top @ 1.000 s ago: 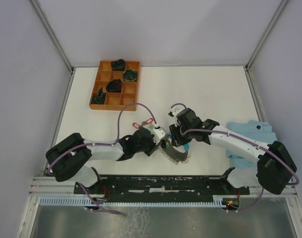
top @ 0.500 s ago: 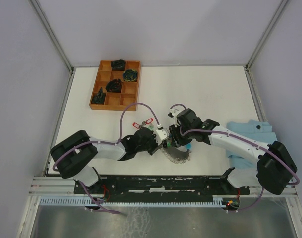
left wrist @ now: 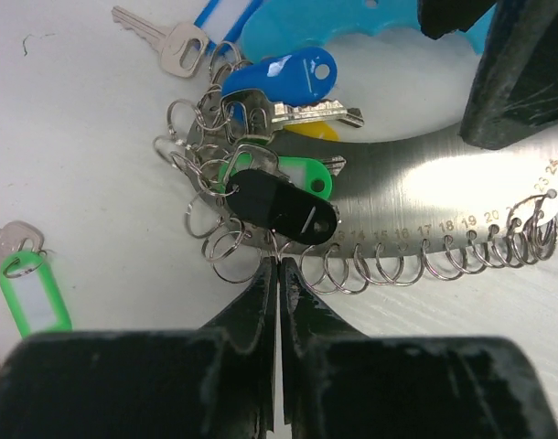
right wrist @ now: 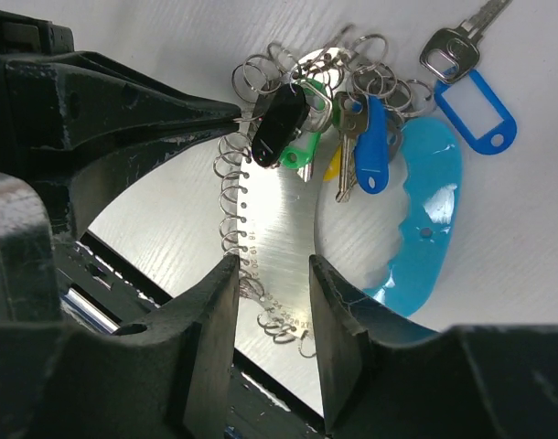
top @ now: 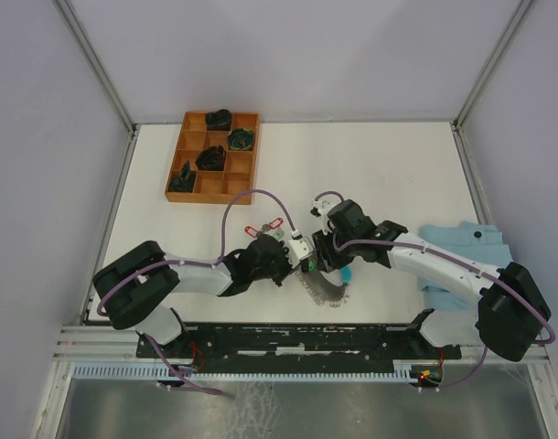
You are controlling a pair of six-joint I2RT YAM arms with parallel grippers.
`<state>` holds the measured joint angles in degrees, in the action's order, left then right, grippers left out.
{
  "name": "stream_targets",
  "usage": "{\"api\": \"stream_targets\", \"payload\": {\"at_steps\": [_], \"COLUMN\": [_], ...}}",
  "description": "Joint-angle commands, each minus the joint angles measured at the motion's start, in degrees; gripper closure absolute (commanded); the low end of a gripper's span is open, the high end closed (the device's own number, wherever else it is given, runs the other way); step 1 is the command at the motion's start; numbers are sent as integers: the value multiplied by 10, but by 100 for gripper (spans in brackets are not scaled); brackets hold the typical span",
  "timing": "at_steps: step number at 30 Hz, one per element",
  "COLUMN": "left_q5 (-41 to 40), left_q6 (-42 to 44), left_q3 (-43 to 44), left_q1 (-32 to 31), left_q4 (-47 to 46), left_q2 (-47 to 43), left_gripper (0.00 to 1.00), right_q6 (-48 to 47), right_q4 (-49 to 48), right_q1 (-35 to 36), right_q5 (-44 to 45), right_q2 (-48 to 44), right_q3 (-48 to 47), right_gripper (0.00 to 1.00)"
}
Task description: Put the keys on the keyring
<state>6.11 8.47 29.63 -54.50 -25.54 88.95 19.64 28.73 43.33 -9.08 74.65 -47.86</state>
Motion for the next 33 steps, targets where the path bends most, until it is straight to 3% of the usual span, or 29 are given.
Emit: {"api": "stream_targets", "payload": {"at_steps": [1,9,18,24,33], "left_q5": [2,25,80,112,141], "left_q6": [16,1,-23,-23,-28], "left_q3": [-3,-29,-63,-74,-91], "left_q1": [-2,8,38,52,66], "left_q4": [14,-2,-55,-76,-114], "left_q2": [-37,-105,-174,-199,-232], "left_gripper": [97,97,97,97,97], "right_q6": [-17,-77,-221,-312,-369], "right_q4": [-19,-47,-174,-188,-258], "right_q1": [-2,-3,-6,-10,-39], "right_q5": [-6,-23,-136,-183,-272], "right_q2": [-21,-24,-55,-52,-6], "right_q3": [3,0,37,35,34], "right_gripper": [55,55,57,56,57]}}
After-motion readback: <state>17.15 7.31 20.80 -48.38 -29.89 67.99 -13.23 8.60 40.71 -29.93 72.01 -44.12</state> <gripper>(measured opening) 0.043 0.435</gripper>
